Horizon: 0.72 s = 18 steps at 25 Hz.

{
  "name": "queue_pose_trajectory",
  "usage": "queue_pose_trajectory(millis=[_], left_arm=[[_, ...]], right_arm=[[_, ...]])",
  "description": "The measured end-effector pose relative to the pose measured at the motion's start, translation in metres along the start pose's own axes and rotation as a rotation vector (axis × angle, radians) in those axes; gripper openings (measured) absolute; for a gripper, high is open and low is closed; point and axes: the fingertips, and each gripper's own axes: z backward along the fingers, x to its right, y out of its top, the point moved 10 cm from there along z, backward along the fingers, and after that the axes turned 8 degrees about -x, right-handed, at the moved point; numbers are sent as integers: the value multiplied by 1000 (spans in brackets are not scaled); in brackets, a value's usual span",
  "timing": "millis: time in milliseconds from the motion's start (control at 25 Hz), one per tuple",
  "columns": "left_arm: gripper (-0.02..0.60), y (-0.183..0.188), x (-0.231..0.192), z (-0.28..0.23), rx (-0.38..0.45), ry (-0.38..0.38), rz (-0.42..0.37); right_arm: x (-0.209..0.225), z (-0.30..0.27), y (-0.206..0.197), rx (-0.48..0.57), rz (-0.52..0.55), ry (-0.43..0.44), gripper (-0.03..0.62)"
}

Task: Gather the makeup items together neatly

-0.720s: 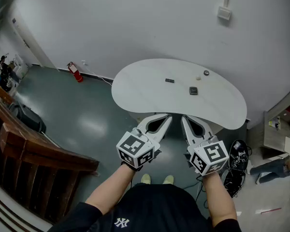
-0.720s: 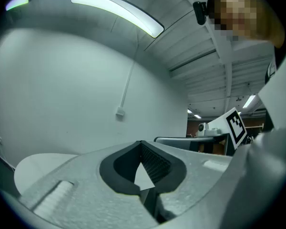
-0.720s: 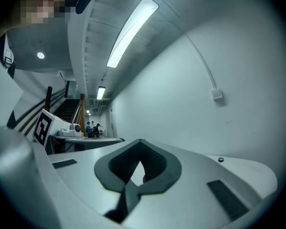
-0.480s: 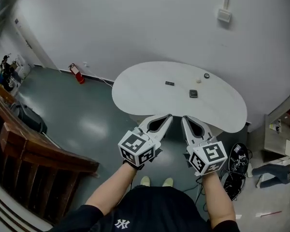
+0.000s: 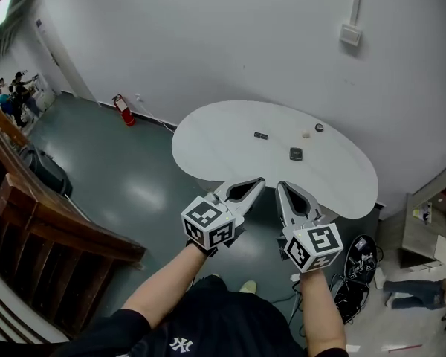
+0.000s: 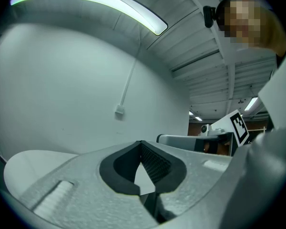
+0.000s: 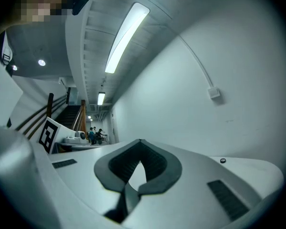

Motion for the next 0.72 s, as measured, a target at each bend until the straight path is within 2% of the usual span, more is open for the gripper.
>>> queue_pose_trajectory(millis=[400,720], left_arm=[[8,-3,-37,-22,-19,34,-26],[8,-18,-122,-60,-51,21,-15]], right_arm=[[28,-27,-8,-9,-56,-19,12],[60,-108,-14,-38,-70,-55,12]])
